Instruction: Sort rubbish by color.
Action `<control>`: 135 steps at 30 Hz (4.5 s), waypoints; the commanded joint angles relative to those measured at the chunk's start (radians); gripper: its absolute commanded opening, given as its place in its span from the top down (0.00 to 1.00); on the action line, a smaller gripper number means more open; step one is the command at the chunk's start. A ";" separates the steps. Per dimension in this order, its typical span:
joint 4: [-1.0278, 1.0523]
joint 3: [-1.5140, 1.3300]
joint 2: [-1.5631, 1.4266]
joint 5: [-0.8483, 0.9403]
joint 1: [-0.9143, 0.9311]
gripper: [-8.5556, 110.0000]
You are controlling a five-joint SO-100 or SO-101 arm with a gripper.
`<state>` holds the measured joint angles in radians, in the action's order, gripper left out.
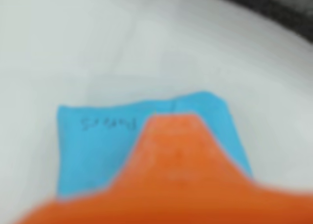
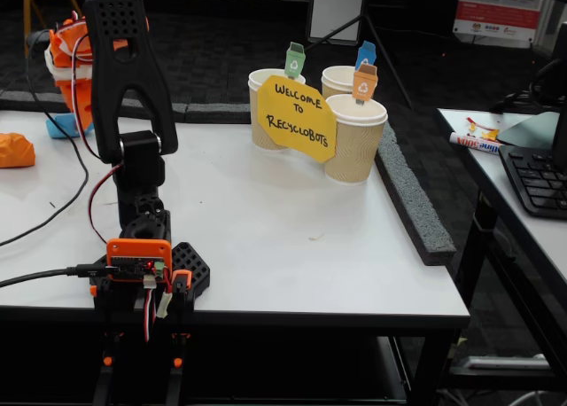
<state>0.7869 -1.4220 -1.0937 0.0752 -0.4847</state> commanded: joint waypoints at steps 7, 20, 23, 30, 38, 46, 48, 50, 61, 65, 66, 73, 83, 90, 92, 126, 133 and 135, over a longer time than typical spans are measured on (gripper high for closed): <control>0.092 0.083 -0.259 0.011 0.107 0.93; 0.126 -0.298 -0.822 0.011 0.115 0.93; 0.130 -0.394 -0.965 0.011 0.094 0.93; 0.207 -0.557 -1.239 0.011 0.026 0.93; 0.196 -0.615 -1.266 0.011 0.040 0.93; 0.086 -0.575 -1.048 0.012 0.083 0.93; 0.080 -0.515 -0.957 0.012 0.094 0.93; 0.080 -0.442 -0.870 0.012 0.103 0.93; 0.141 -0.009 -0.463 0.012 0.107 0.92; 0.179 0.109 -0.337 0.012 0.092 0.91; 0.196 0.138 -0.307 0.012 0.086 0.91; 0.230 0.276 -0.126 0.012 0.072 0.82; 0.290 0.433 0.043 0.012 0.058 0.71; 0.298 0.497 0.124 0.012 0.032 0.71; 0.299 0.512 0.144 0.012 0.025 0.71; 0.477 0.719 0.086 0.012 0.120 0.93; 0.468 0.453 -0.242 0.012 0.140 0.93; 0.446 0.336 -0.356 0.012 0.143 0.93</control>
<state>1.2671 -0.9925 -0.9771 0.0752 -0.3774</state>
